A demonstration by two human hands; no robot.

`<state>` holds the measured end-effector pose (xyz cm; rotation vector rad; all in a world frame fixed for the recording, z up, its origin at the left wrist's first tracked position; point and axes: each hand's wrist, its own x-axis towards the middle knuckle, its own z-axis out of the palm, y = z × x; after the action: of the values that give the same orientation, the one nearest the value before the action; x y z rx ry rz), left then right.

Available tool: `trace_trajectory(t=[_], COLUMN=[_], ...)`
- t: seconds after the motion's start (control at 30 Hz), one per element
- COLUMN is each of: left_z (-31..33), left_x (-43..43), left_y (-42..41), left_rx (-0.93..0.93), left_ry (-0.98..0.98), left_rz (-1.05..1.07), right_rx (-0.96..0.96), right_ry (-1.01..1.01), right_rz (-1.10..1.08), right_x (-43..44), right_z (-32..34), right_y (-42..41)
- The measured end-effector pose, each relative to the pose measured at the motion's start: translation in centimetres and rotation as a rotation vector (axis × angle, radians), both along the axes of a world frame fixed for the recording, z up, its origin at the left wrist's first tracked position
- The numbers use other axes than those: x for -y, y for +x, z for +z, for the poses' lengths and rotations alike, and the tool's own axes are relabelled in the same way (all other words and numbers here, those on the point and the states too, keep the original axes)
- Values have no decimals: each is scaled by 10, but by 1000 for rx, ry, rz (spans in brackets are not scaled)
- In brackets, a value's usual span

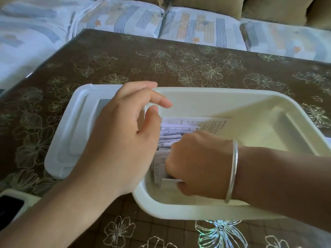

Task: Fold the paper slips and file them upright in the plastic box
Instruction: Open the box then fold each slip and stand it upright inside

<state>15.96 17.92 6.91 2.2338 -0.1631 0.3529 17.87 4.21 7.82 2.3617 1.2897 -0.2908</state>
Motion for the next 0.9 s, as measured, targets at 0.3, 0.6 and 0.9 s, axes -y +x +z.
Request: trace_trajectory(t=[0.3, 0.6, 0.9], left_z=[3, 2, 0], left_x=[0, 0, -1], left_y=[-1, 0, 1], left_rx=[-42, -18, -27], left_ry=[-11, -1, 17], left_rz=[3, 16, 28], right_rx=[-198, -355, -180], right_ry=[44, 293, 187], right_rz=[-85, -268, -477], right_x=[8, 13, 26], right_z=[9, 22, 30], right_y=[1, 6, 7])
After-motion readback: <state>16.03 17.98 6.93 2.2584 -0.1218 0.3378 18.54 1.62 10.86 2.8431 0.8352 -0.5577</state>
